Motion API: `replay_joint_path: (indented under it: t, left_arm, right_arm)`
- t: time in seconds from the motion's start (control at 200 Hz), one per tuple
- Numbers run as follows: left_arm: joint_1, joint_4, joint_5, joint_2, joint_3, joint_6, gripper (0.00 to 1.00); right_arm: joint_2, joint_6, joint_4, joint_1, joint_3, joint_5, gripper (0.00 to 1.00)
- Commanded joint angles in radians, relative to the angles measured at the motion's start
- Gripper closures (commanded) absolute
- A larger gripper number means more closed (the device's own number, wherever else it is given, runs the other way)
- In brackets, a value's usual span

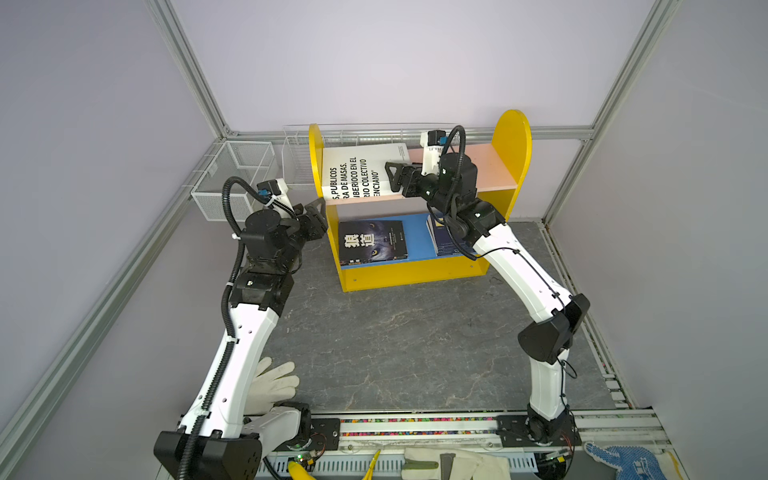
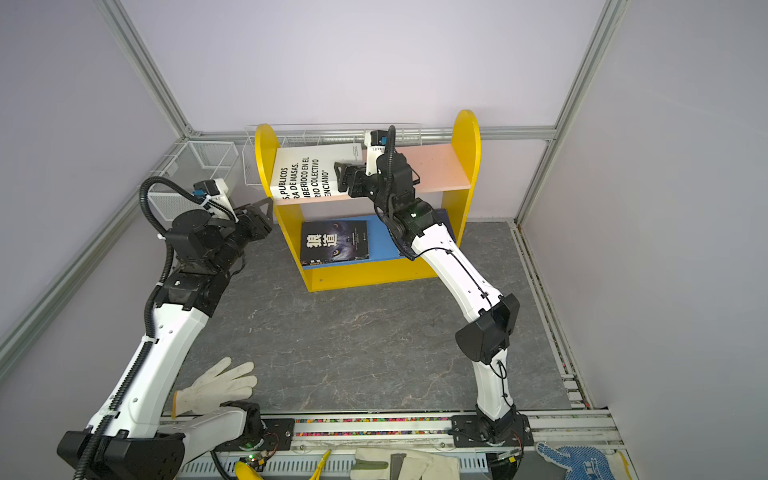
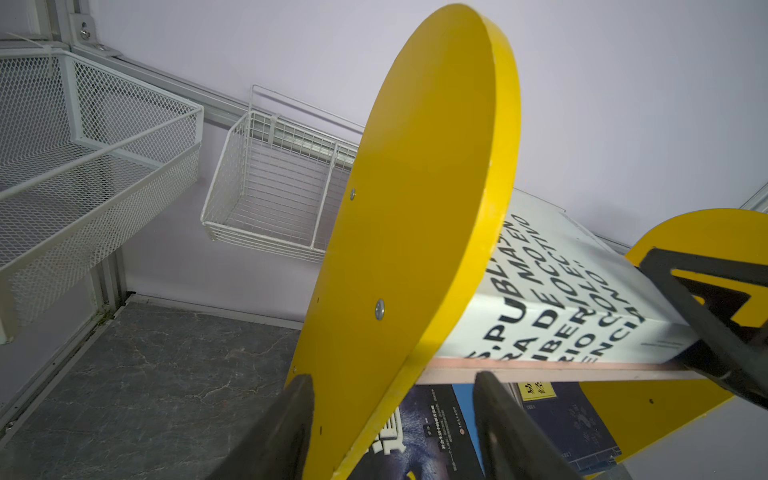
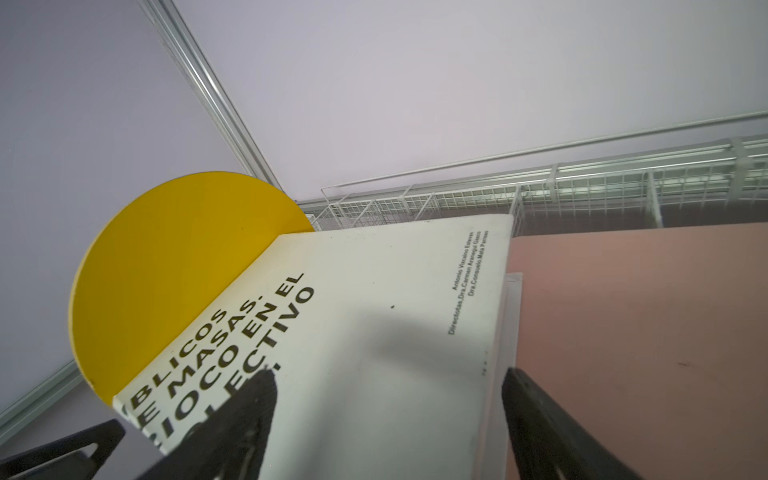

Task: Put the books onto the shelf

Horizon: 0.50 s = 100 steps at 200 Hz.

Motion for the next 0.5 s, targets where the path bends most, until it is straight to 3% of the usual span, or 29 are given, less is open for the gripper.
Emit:
replay_joint_path:
  t: [0.0, 0.17, 0.315, 0.495]
  left_arm:
    - [0.005, -0.009, 0.000, -0.029, -0.015, -0.004, 0.37]
    - [0.005, -0.035, -0.017, -0.073, -0.032, 0.003, 0.27]
    - [0.005, -0.091, -0.039, -0.165, -0.088, 0.015, 0.20]
    - [0.005, -0.110, -0.132, -0.285, -0.276, -0.025, 0.08]
  right_arm:
    - [-0.046, -0.042, -0.079, -0.006, -0.025, 0.059, 0.12]
    - [-0.119, -0.081, -0.044, -0.014, -0.093, 0.022, 0.12]
    - [-0.249, -0.206, -0.069, -0.012, -0.218, 0.001, 0.12]
    - [-0.561, -0.303, -0.032, -0.016, -0.608, 0.115, 0.12]
